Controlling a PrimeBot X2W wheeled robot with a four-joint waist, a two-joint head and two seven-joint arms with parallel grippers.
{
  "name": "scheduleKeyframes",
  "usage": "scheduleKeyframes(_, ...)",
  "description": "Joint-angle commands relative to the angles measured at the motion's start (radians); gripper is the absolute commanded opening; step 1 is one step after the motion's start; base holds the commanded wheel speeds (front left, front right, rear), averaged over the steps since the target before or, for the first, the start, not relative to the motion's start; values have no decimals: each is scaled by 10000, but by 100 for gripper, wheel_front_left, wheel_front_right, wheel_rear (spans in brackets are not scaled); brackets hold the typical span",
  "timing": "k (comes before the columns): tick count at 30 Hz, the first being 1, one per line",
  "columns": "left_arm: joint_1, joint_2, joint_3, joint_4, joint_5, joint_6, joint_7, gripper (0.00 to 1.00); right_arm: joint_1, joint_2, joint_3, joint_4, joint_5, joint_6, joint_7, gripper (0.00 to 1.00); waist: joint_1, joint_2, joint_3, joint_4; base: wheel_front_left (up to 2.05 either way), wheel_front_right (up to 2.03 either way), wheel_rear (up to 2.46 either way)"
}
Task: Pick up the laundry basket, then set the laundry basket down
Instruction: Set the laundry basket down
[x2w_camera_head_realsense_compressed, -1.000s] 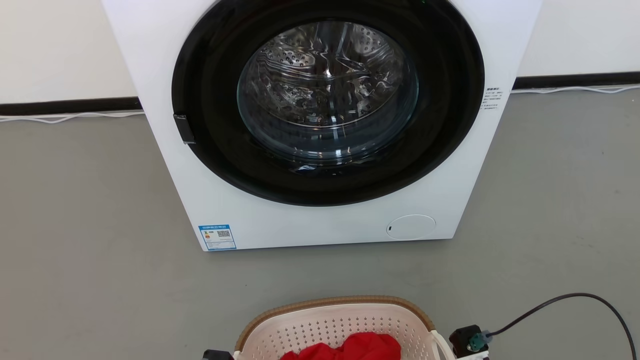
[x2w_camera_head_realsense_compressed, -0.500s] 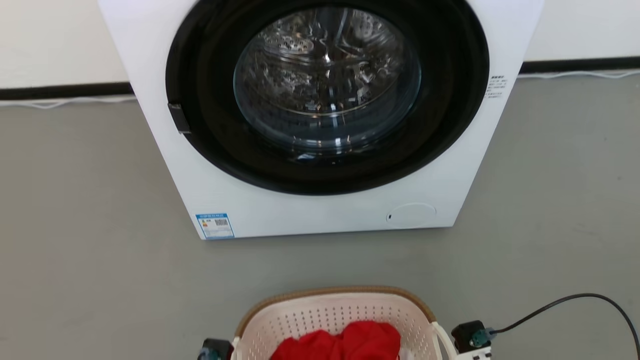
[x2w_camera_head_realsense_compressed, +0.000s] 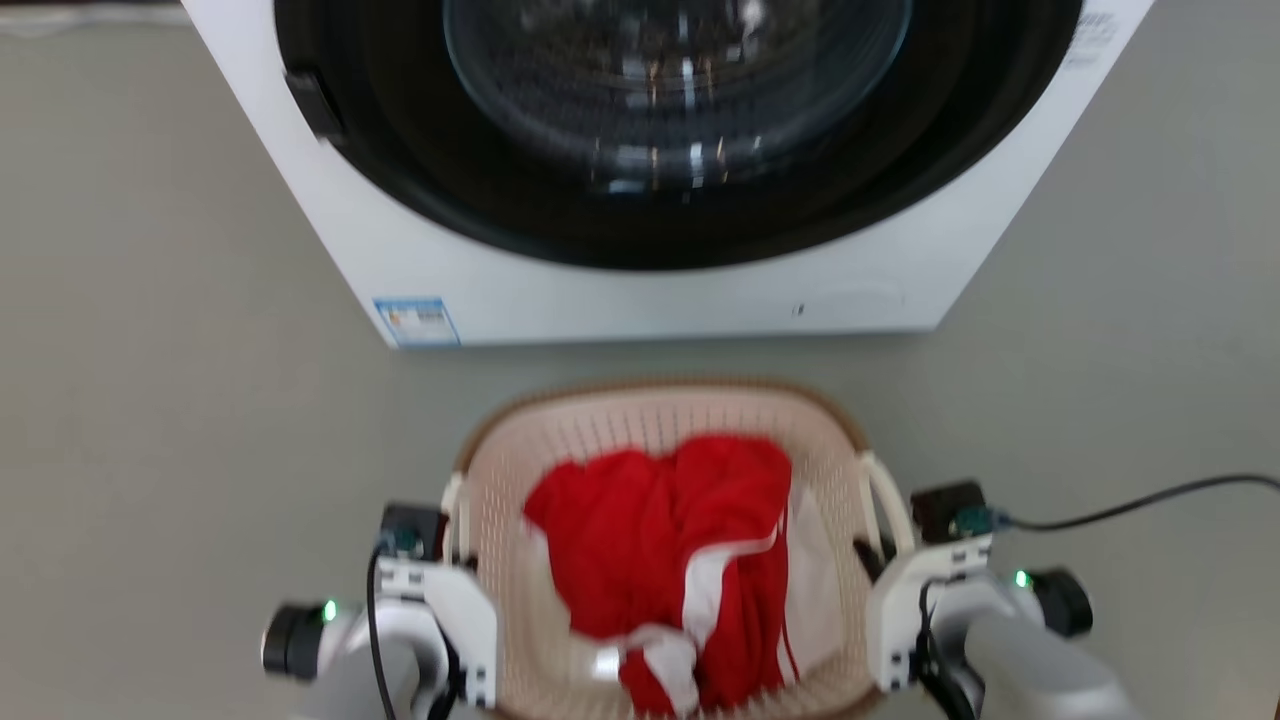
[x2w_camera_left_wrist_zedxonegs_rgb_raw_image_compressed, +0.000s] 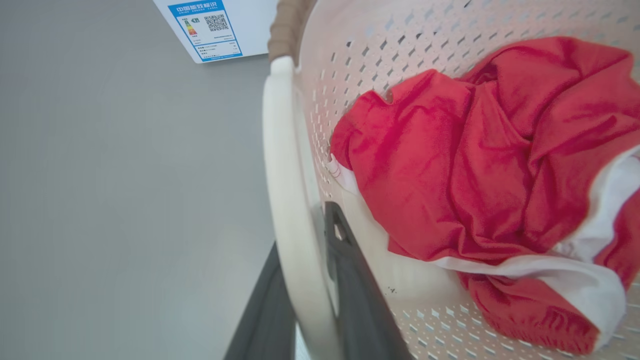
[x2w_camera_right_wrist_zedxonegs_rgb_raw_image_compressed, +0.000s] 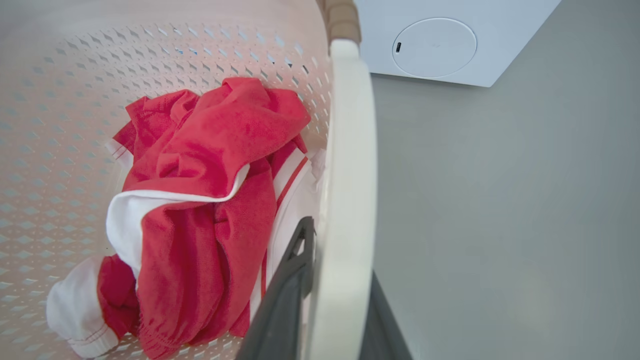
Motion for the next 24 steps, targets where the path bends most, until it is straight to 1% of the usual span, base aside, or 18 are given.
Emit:
scheduleKeyframes(1, -684, 103, 161, -128, 60, -80, -196, 0, -328, 289, 157, -180, -257, 251, -392, 0, 0, 0, 878, 118, 0, 0, 0)
scheduleKeyframes(7, -1656, 183, 256, -187, 153, -119, -484, 0, -1242, 289, -158, 123, -408, 251, -1080, 0, 0, 0, 2064, 238, 0, 0, 0)
scheduleKeyframes(11, -2134, 264, 357, -265, 211, -144, -588, 0, -1754, 289, -364, 276, -582, 251, -1349, 0, 0, 0, 2742, 286, 0, 0, 0)
scheduleKeyframes(18, -2837, 532, 670, -601, 366, -21, -634, 0, -2737, 289, -960, 445, -985, 251, -1502, 0, 0, 0, 3914, 178, 0, 0, 0)
scheduleKeyframes(24, -3303, 881, 1076, -1158, 665, 134, -637, 0, -3328, 289, -1921, 100, -1565, 251, -1509, 0, 0, 0, 4865, 50, 0, 0, 0)
